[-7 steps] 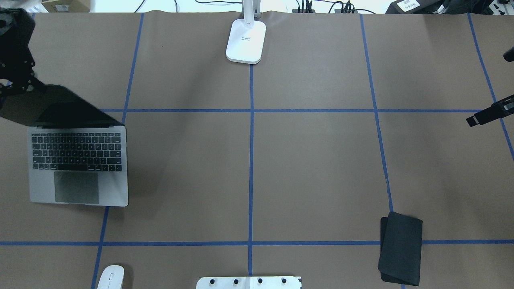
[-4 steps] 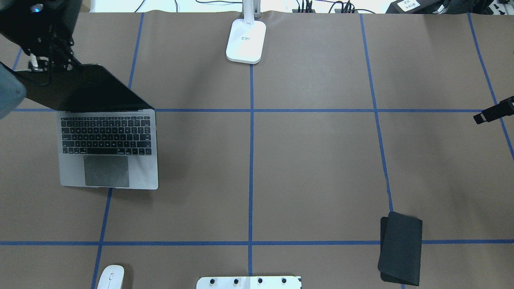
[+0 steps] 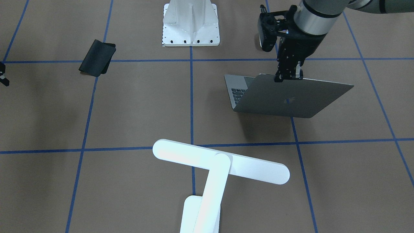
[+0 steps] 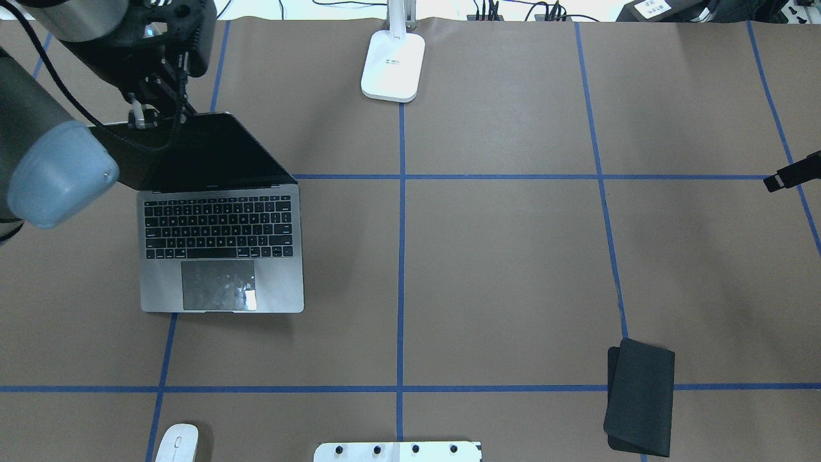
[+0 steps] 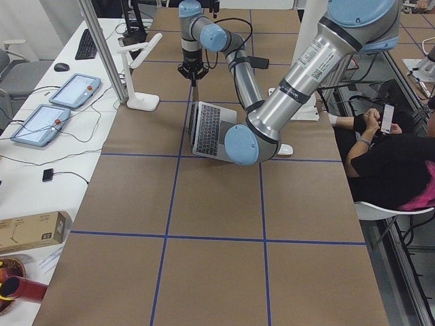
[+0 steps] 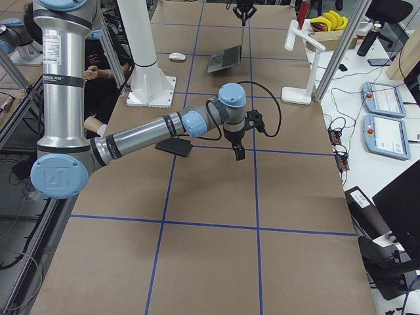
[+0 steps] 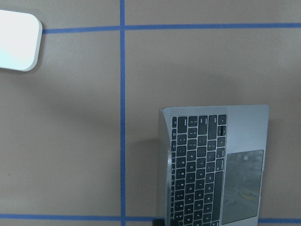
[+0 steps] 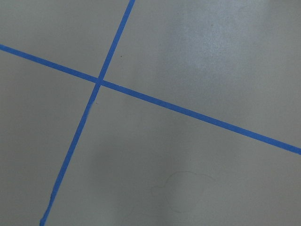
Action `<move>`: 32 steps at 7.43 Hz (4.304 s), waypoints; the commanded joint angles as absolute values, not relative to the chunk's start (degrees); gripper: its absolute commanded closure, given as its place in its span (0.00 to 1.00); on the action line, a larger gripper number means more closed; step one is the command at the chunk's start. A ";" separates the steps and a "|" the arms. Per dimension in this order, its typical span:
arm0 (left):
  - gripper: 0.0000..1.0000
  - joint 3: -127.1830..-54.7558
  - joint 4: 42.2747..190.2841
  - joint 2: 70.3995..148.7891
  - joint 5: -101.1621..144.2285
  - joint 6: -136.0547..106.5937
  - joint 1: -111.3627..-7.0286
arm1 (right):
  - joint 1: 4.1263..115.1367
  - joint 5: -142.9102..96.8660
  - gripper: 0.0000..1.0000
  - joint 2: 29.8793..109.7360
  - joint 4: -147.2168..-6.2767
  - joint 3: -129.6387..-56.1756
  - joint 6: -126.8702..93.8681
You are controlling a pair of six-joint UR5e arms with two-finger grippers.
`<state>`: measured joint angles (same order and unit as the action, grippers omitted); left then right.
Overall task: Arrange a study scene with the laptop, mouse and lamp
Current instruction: 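Push the silver laptop with the left gripper farther from the robot toward the lamp, then lift the laptop lid open with the left gripper, then withdraw the left gripper toward the robot while the right gripper lowers to the mousepad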
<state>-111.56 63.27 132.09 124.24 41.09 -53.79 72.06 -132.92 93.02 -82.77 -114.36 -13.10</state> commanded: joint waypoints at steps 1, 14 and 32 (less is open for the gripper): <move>0.91 -107.25 67.56 135.08 120.00 40.26 -51.43 | 72.25 -133.15 0.00 92.64 -83.23 -114.26 -13.10; 0.89 -96.59 78.22 139.66 106.96 35.77 -45.26 | 73.48 -134.82 0.00 92.64 -83.14 -113.29 -13.10; 0.00 -132.14 75.67 104.37 122.08 -19.22 -44.83 | 47.43 -133.98 0.00 92.02 -84.81 -126.12 -56.30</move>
